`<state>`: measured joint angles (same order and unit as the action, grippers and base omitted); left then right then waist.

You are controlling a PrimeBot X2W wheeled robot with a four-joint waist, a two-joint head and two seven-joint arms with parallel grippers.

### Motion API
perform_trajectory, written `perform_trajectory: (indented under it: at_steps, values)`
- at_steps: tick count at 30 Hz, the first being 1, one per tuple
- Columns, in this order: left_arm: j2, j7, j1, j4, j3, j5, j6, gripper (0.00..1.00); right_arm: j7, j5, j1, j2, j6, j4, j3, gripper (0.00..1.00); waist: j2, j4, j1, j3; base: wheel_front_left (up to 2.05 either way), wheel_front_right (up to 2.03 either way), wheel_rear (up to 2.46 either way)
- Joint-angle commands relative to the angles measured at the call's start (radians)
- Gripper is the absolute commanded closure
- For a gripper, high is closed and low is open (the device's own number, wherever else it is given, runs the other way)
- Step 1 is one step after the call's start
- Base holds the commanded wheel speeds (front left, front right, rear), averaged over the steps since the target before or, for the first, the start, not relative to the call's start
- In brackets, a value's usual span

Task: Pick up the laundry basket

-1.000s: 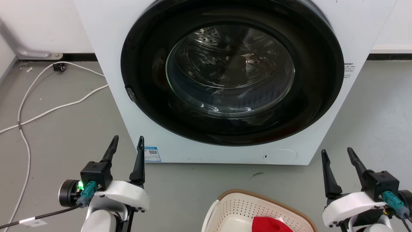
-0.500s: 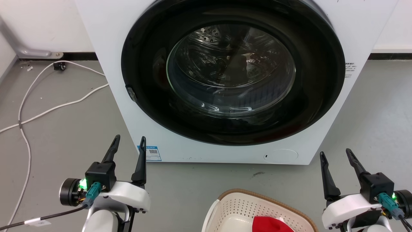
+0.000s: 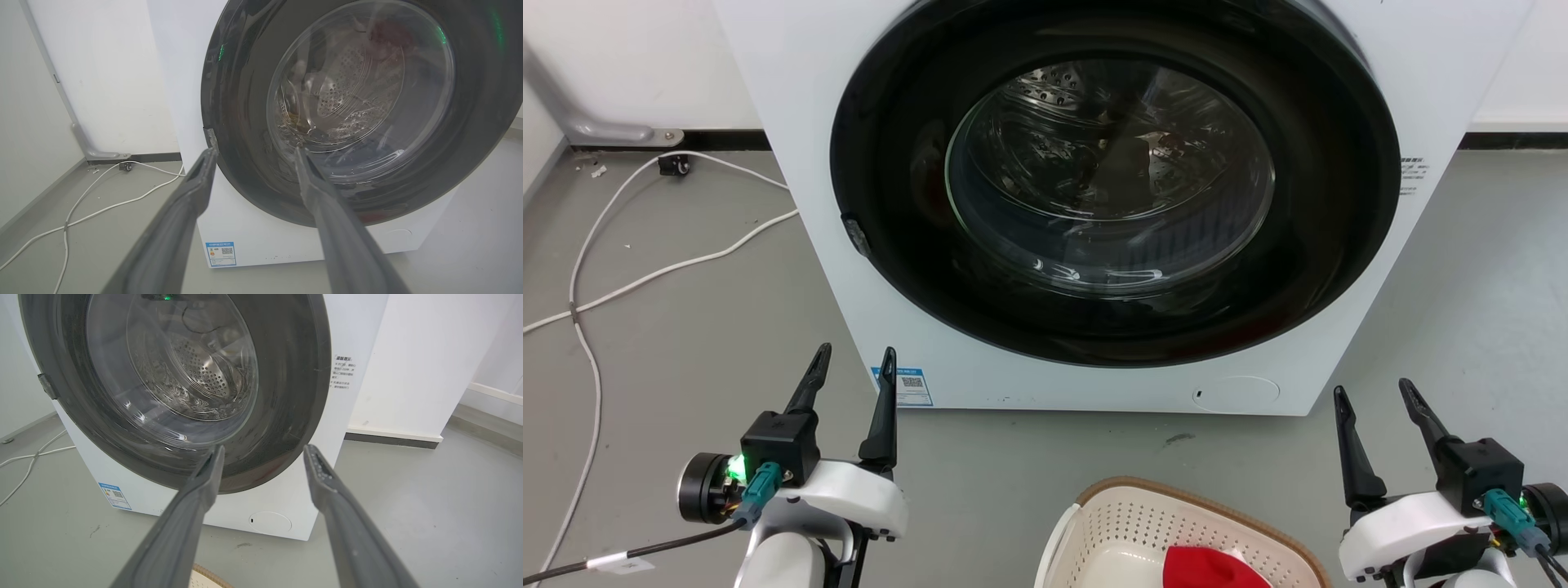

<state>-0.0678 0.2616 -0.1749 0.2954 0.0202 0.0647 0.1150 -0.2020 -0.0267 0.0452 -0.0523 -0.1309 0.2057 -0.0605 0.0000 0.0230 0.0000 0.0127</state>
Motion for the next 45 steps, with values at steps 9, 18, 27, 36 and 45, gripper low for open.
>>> perform_trajectory:
  at_steps: [9, 18, 27, 36, 45]
  values:
    - [0.002, 0.005, -0.045, 0.009, 0.005, -0.008, 0.005, 0.00, 0.031, 0.015, 0.020, 0.004, 0.000, 0.014, -0.018, 0.00, 0.0000, -0.002, 0.0000, 0.035, 0.00, 0.00, 0.00]
    - [-0.009, 0.004, -0.134, 0.089, 0.066, 0.027, 0.014, 0.00, 0.074, 0.024, 0.051, 0.003, 0.000, 0.075, -0.053, 0.00, 0.0000, -0.040, 0.0000, 0.126, 0.00, 0.00, 0.00]
    - [-0.027, 0.004, -0.209, 0.234, 0.181, 0.084, 0.016, 0.00, 0.077, 0.049, 0.082, 0.003, 0.000, 0.171, -0.060, 0.00, 0.0000, -0.065, 0.0000, 0.205, 0.00, 0.00, 0.00]
    - [-0.044, 0.004, -0.265, 0.389, 0.313, 0.171, 0.015, 0.00, 0.072, 0.082, 0.121, 0.003, 0.000, 0.334, -0.056, 0.00, 0.0000, -0.075, 0.0000, 0.272, 0.00, 0.00, 0.00]
    - [-0.059, 0.004, -0.347, 0.540, 0.455, 0.283, 0.015, 0.00, 0.058, 0.114, 0.190, 0.003, 0.000, 0.532, -0.049, 0.00, 0.0000, -0.084, 0.0000, 0.352, 0.00, 0.00, 0.00]
